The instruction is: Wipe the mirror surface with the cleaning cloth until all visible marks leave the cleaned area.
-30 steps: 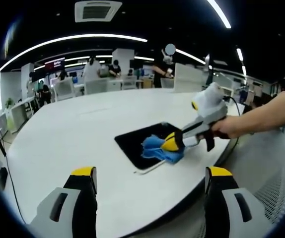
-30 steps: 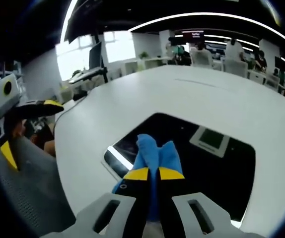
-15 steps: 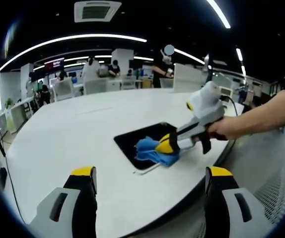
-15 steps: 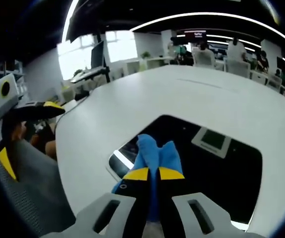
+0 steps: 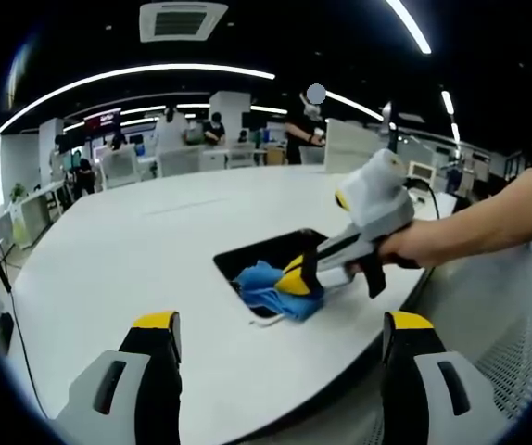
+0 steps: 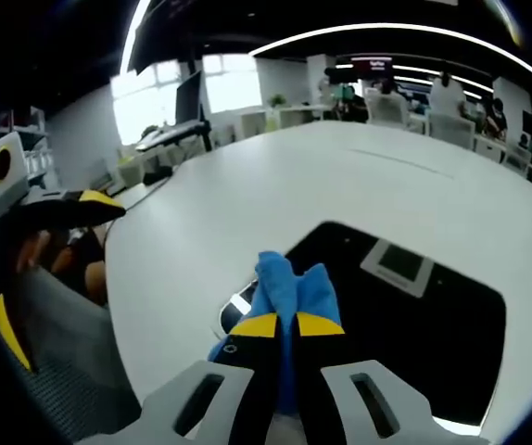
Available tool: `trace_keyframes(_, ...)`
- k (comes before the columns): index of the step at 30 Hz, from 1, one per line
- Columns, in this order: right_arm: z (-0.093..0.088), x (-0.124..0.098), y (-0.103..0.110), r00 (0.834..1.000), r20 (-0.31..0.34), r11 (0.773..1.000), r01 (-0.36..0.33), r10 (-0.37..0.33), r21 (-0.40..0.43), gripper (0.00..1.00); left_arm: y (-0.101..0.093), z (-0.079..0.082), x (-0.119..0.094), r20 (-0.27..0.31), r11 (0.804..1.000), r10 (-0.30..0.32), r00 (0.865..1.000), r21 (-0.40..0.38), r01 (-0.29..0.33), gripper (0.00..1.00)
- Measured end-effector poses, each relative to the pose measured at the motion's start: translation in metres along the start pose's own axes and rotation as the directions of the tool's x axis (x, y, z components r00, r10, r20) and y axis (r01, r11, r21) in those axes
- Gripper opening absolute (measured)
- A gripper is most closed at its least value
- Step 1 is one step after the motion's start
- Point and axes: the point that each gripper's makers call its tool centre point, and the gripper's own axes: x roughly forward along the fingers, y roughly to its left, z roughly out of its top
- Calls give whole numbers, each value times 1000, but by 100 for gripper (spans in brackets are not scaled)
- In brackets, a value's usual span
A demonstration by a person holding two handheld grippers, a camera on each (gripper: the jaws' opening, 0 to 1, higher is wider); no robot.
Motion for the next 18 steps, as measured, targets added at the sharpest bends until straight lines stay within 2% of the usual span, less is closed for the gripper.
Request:
trace_keyframes(14,10,17,23,1000,2,1000,-30,30,3,0,0,-1,0,-4,1000,-3,1000,-6,3,89)
trace_keyframes(18,9,16,23,1000,-1,999,-21,21,-30,0,0,0,0,-1,1000,-3,1000,-7,3,89)
